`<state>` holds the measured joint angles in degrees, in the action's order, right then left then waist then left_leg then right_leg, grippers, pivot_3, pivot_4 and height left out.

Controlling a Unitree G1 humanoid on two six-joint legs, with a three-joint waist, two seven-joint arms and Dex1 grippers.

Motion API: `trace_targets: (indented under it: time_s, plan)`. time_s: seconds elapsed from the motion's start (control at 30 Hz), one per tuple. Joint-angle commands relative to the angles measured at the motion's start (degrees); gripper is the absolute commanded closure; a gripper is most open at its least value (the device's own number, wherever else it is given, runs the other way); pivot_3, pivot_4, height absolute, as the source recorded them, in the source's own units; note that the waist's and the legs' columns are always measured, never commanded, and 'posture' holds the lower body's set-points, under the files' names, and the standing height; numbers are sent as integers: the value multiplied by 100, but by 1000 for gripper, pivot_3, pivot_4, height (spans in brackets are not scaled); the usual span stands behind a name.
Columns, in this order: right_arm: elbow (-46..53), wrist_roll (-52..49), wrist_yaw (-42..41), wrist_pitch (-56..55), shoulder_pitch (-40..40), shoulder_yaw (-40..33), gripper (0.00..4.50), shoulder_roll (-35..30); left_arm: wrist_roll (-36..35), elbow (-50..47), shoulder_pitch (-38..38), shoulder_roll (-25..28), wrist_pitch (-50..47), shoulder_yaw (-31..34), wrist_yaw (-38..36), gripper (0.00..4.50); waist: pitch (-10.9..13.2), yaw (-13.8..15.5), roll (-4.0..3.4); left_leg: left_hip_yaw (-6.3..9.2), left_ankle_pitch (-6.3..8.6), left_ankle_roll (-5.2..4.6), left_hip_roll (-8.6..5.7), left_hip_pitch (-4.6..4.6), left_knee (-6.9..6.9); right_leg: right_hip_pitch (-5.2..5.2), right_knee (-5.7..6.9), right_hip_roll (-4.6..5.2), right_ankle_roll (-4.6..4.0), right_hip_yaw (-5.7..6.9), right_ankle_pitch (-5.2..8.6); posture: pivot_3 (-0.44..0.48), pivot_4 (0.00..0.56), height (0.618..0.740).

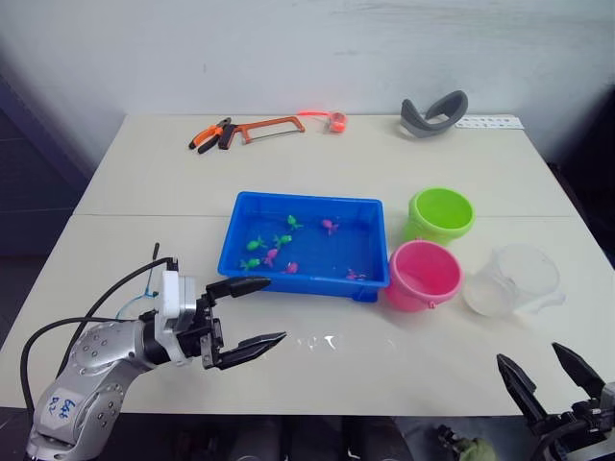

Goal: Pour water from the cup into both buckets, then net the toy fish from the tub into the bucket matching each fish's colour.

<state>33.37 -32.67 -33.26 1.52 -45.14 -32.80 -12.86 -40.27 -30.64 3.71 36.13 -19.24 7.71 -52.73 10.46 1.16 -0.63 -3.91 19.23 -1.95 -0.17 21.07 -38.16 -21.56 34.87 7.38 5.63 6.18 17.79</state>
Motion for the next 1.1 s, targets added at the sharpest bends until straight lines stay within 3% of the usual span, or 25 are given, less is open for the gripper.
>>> trace_targets:
  time_s: [0.03, 0.2, 0.63, 1.1]
  plan:
    - [-310, 26, 935, 324, 571, -236, 0, 29, -114, -57, -182, -50, -31, -83, -26, 70, -2, -24, 3, 0, 2, 3, 0, 0, -1, 0, 0, 0, 0, -2, 0, 0, 150, 740]
    - [-1429, 70, 1856, 970, 1959, -485, 0, -477, 3, -96, -338, -201, -46, -189, 181, 70, 0, -34, -6, -2, -4, -5, -6, 1, -3, -1, 4, 3, 0, -3, 0, 0, 150, 740]
    - [-3568, 379, 2033, 957, 3445, -532, 0, -1091, 137, -325, -89, -247, 123, -84, 412, 70, -1, 1, -13, -5, -25, -13, -9, 2, -3, 0, 17, -2, -2, 0, 4, 0, 150, 740]
    - [-3250, 226, 1995, 1071, 3706, -419, 0, -906, 177, -252, -102, -206, 228, -83, 353, 70, -1, -1, -15, -4, -26, -12, -8, 3, -2, 0, 18, -3, -1, 0, 3, 0, 150, 740]
